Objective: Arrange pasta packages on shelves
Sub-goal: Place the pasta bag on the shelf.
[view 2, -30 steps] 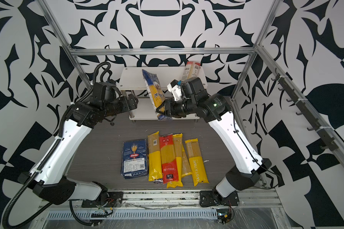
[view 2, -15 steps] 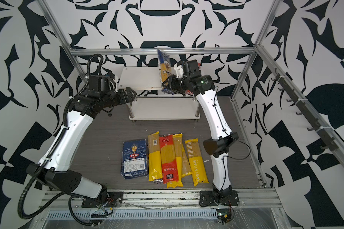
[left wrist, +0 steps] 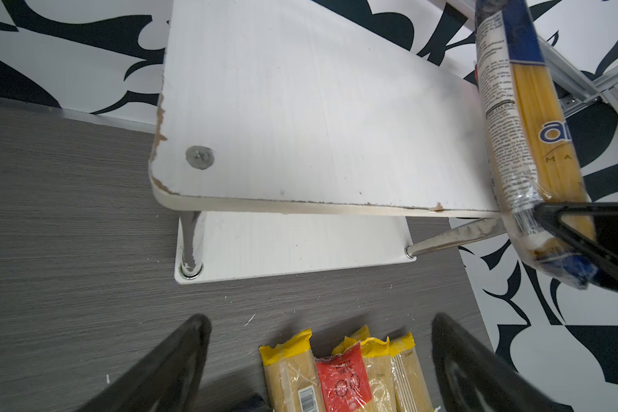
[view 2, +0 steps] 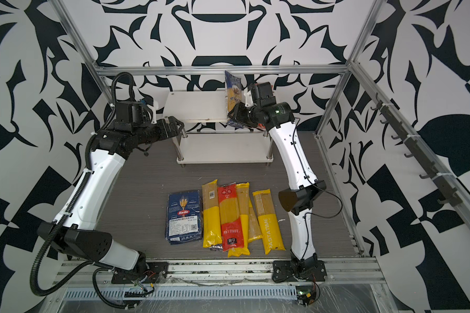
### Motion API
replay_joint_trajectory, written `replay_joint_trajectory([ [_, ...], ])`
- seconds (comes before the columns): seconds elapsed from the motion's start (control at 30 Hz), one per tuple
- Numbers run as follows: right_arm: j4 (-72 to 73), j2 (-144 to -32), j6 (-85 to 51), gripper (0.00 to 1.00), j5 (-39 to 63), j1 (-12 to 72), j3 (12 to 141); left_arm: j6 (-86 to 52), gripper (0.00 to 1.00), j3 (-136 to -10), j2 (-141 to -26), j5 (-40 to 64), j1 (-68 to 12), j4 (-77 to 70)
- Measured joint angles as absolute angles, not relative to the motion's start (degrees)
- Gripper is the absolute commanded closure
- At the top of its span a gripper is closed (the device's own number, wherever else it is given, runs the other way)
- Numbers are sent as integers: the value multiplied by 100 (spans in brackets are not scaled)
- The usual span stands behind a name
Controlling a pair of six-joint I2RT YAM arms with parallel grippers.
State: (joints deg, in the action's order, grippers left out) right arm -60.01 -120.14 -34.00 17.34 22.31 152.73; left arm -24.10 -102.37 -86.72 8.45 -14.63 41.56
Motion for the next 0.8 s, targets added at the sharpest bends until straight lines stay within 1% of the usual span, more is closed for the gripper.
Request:
replay_joint_trajectory([
  [0.07, -6005, -12014, -3380, 100, 1684, 2231, 15273, -2440, 1, -10156, -8628, 860, -1461, 4139],
  [0.1, -6014, -12014, -3378, 98, 1671, 2231, 15273, -2456, 1, -10127, -8611, 864, -1461, 4134],
  [0.17, -6034, -12014, -3350, 69, 1667, 2231, 15279, -2510, 1, -10018, -8534, 867, -1457, 4097],
  [0.2, -6038, -12014, -3330, 59, 1667, 2231, 15281, -2536, 1, -9959, -8488, 864, -1452, 4091],
  [0.27, -6060, -12014, -3295, 50, 1662, 2231, 15283, -2596, 1, -9826, -8383, 864, -1452, 4080],
  [0.4, -6053, -12003, -3229, 39, 1573, 2222, 15316, -2687, 1, -9561, -8143, 860, -1452, 4056],
  [0.8, -5741, -11568, -3039, 35, 1483, 2180, 15679, -2788, 1, -8912, -7380, 668, -1452, 4016],
])
